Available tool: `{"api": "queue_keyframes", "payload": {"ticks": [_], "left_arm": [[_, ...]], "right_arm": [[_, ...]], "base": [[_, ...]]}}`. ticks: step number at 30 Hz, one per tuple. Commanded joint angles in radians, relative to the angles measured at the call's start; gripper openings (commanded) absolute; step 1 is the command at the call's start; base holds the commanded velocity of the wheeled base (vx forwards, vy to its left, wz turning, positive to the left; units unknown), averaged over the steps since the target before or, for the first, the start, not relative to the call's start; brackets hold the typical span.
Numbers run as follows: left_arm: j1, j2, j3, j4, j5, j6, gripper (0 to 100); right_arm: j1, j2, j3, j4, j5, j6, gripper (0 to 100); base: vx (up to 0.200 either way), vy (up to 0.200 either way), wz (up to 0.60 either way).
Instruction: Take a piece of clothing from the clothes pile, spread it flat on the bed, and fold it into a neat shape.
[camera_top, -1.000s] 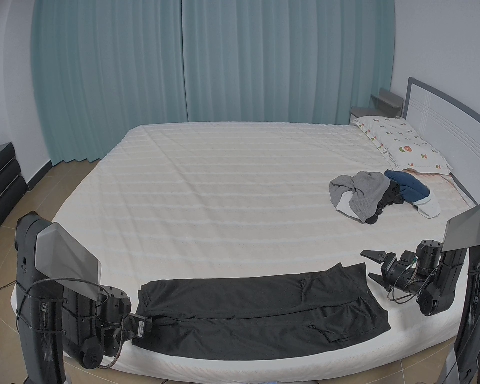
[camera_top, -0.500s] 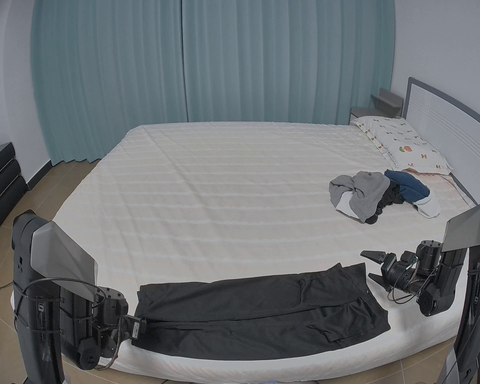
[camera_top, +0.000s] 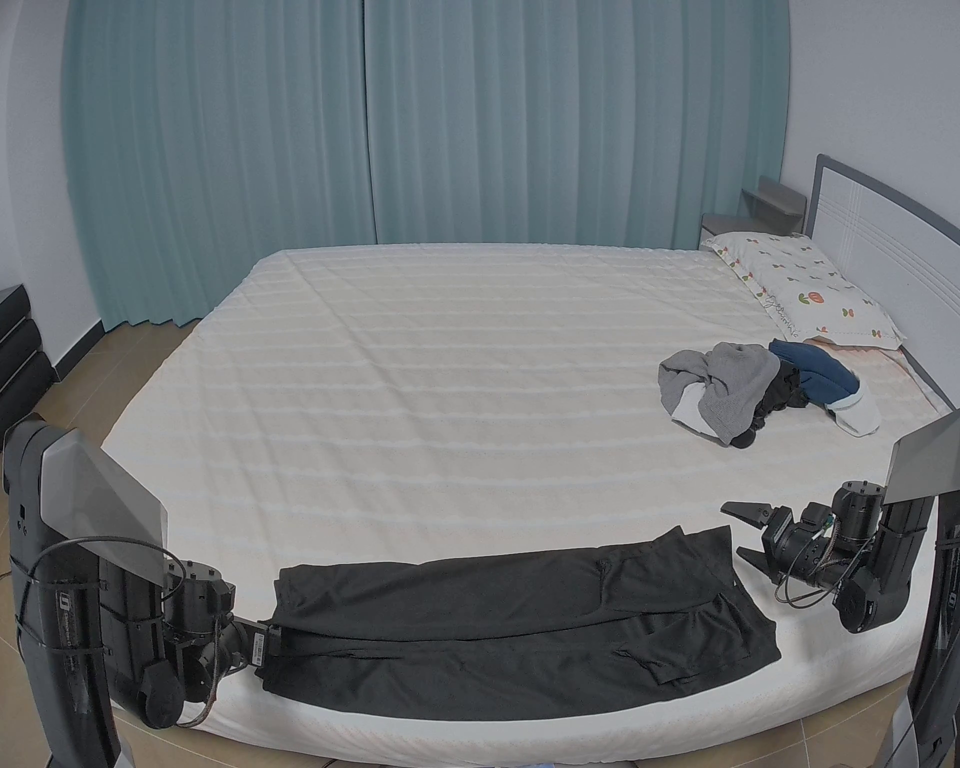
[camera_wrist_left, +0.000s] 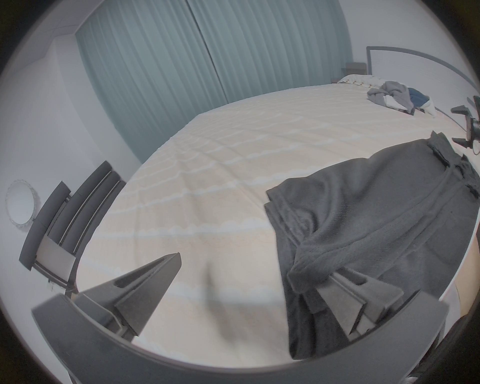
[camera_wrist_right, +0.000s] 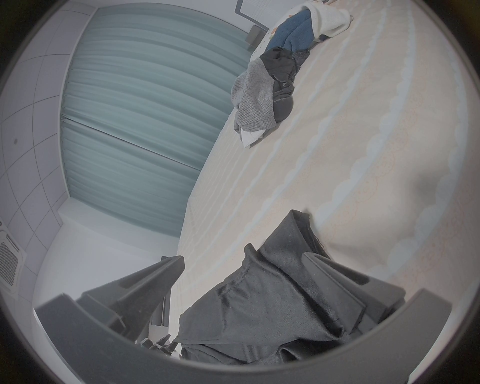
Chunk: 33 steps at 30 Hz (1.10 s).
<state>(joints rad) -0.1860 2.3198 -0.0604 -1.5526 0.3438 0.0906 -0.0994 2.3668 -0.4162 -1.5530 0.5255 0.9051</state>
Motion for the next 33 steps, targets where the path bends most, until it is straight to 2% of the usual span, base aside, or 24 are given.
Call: {"api": "queue_keyframes", "payload": {"ticks": [1,4,12,20,26,33], "left_arm": [[0.034,0.001,0.008,-0.018,-0.003,0.021,100],[0.060,-0.005,0.022,-0.018,-0.009,0.069,100],[0.102,-0.028,0.056,-0.018,-0.026,0.124,100],[0.169,-0.053,0.057,-0.018,-0.164,0.101,100],[0.244,-0.045,0.057,-0.018,-0.184,0.116,100],[0.333,-0.046,-0.001,-0.017,-0.350,0.080,100]], "right_arm": [[0.000,0.000,-0.001,-0.009,0.001,0.000,100],[0.000,0.000,0.000,-0.009,0.001,0.000,100],[0.000,0.000,0.000,-0.009,0.001,0.001,100],[0.000,-0.001,0.000,-0.009,0.001,0.001,100],[-0.003,-0.001,-0.001,-0.009,0.001,0.001,100],[-0.003,0.000,-0.001,-0.009,0.001,0.001,100]], "base": [[0.000,0.000,0.00],[0.000,0.000,0.00],[0.000,0.000,0.00],[0.000,0.000,0.00],[0.000,0.000,0.00],[0.000,0.000,0.00]]}}
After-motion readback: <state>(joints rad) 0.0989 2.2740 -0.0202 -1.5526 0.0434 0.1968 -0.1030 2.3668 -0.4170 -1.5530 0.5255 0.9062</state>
